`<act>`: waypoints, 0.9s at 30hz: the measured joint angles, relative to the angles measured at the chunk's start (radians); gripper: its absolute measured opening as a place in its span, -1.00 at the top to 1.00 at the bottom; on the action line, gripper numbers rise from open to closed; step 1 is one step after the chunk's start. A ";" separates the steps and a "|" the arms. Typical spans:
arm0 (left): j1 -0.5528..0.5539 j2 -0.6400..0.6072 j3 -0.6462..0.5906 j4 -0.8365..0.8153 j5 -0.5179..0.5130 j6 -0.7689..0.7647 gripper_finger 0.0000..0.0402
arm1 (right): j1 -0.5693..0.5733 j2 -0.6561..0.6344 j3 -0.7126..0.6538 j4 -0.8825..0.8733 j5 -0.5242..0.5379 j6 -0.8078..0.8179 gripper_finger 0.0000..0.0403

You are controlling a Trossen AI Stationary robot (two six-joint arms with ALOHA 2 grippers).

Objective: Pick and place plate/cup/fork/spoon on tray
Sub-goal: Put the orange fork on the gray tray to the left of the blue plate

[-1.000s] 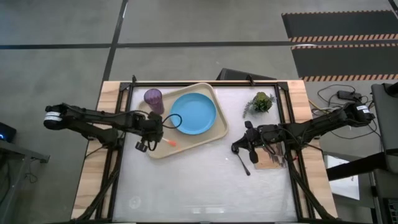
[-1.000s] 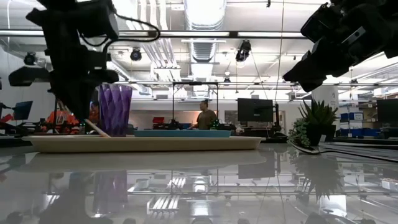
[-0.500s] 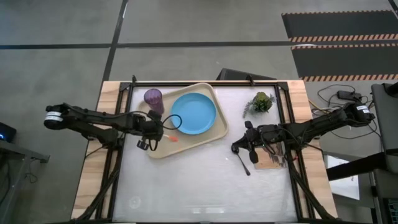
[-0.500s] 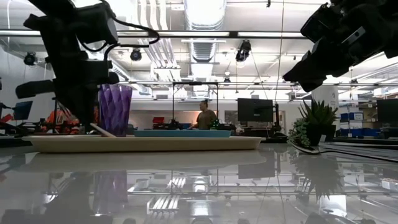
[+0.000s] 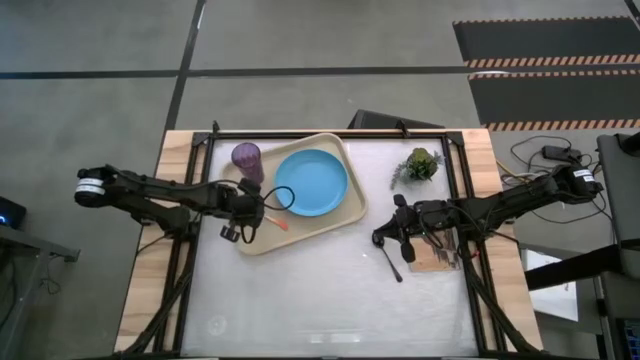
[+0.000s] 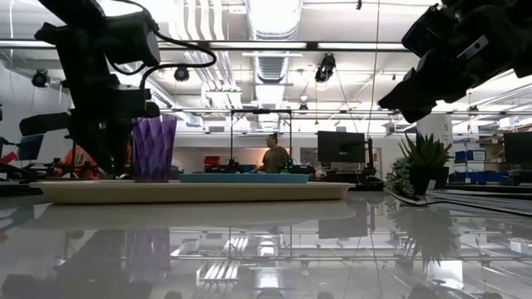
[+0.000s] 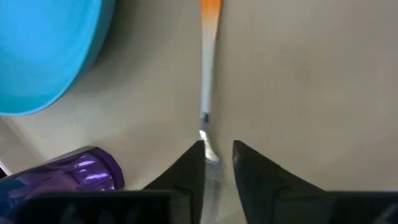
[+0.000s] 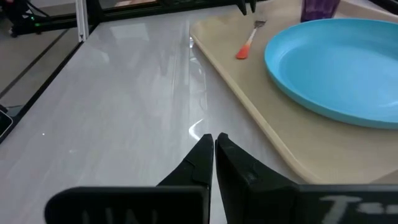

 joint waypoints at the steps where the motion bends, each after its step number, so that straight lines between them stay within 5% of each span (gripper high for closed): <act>1: 0.000 0.000 0.000 0.000 -0.003 0.000 0.63 | 0.000 0.000 0.000 0.000 0.000 0.000 0.96; 6: 0.000 -0.002 0.000 0.039 -0.025 -0.035 0.43 | 0.000 0.000 0.000 -0.001 0.000 0.002 0.96; 12: -0.002 0.005 0.002 0.290 -0.017 -0.291 0.40 | 0.000 0.000 0.000 -0.005 0.000 0.003 0.96; 21: -0.005 0.081 0.001 0.377 -0.023 -0.593 0.94 | 0.000 0.000 0.000 -0.005 0.000 -0.015 0.96; 27: -0.005 0.163 0.001 0.402 -0.024 -0.624 0.99 | 0.000 0.000 0.000 -0.003 0.000 -0.035 0.96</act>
